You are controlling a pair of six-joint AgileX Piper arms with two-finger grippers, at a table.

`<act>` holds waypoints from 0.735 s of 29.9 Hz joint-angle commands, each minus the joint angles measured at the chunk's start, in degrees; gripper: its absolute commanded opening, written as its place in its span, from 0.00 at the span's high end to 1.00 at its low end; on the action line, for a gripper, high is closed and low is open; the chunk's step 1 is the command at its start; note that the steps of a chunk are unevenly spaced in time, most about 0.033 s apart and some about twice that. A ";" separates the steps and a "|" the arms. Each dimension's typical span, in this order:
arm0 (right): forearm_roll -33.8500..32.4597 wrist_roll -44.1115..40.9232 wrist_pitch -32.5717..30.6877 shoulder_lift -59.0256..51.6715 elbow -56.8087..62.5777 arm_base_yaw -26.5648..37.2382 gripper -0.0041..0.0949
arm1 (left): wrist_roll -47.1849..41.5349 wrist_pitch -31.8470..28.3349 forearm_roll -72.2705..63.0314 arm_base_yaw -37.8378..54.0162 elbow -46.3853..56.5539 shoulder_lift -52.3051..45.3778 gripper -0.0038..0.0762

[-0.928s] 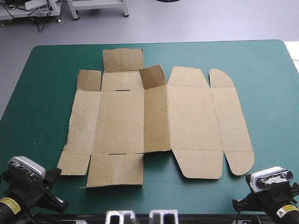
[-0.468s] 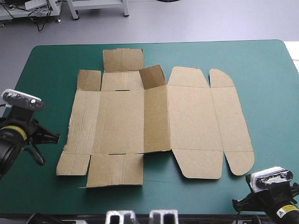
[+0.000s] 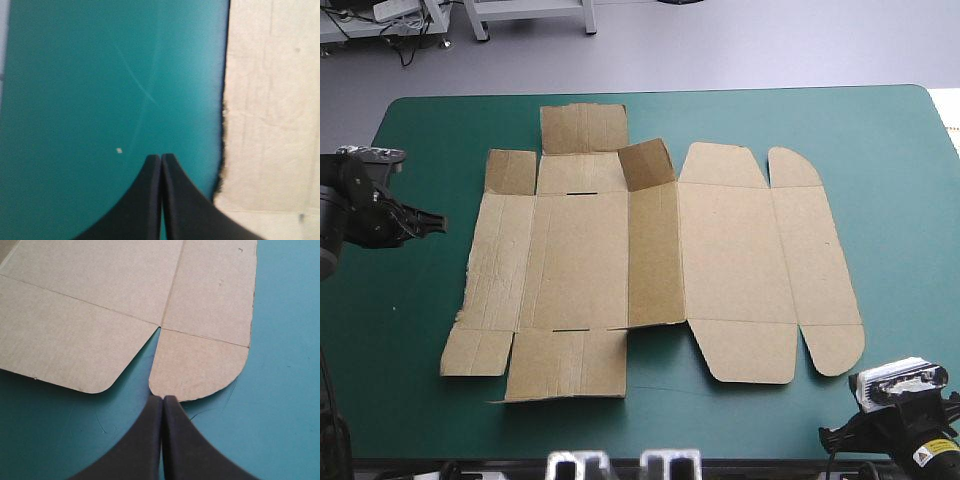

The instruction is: Fold the box

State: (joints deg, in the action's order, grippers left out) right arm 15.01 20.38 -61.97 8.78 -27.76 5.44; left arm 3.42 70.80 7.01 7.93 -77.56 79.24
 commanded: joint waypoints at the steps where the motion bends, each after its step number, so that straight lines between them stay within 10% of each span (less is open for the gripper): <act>1: 0.27 0.23 3.30 0.77 -1.19 -0.16 0.98 | 2.89 3.30 -18.09 9.47 -2.64 2.08 0.96; 13: -1.28 -1.63 3.30 0.77 -1.19 -0.16 0.98 | 6.17 3.41 -15.11 16.49 -2.64 8.89 0.94; 22: -1.56 -2.11 3.40 0.77 -1.19 -0.16 0.98 | 6.60 3.41 -27.49 16.09 -2.53 15.95 0.49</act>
State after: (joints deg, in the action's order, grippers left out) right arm 13.21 18.68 -61.97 8.78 -27.76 5.44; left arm 9.79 70.53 -15.43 24.40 -78.46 95.60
